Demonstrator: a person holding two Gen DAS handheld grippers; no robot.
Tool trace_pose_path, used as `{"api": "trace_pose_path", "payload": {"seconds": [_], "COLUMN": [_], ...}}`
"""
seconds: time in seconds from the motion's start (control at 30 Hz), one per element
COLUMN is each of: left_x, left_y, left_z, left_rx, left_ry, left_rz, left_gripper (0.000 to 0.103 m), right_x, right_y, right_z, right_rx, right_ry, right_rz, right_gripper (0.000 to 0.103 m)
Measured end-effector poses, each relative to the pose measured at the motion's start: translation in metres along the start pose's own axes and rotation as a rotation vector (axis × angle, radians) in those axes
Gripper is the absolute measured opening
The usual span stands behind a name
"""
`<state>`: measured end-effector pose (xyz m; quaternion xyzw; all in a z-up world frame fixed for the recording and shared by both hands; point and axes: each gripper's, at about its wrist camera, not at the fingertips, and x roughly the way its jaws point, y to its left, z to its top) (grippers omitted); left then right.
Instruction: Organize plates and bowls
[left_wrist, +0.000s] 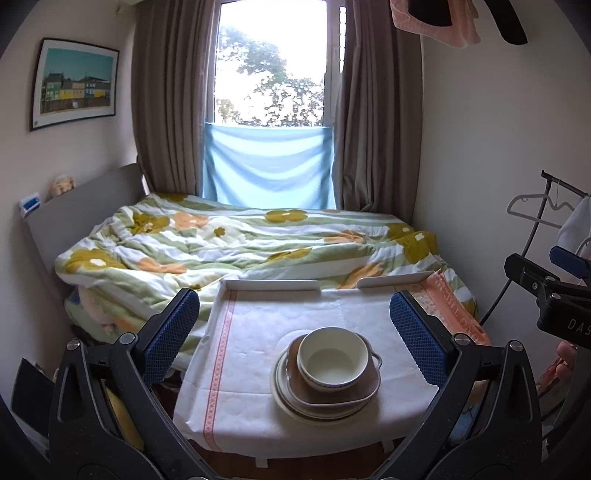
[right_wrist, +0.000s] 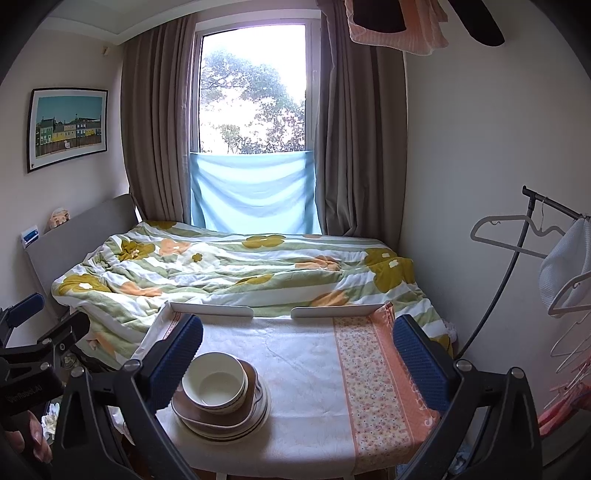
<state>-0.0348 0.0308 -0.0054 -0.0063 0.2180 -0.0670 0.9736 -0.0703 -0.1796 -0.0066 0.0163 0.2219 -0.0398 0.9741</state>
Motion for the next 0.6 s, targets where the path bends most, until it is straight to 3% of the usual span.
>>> {"api": "trace_pose_path", "payload": {"seconds": [0.6], "left_x": [0.026], "left_y": [0.015], "left_z": [0.006], "left_rx": [0.003], "left_ry": [-0.018], "left_rz": [0.041], "left_gripper": [0.103], "right_x": [0.016], "right_y": [0.006], "right_z": [0.004], "right_rx": [0.004], "right_ry": [0.008], "right_rz": [-0.004], "right_gripper": [0.102]}}
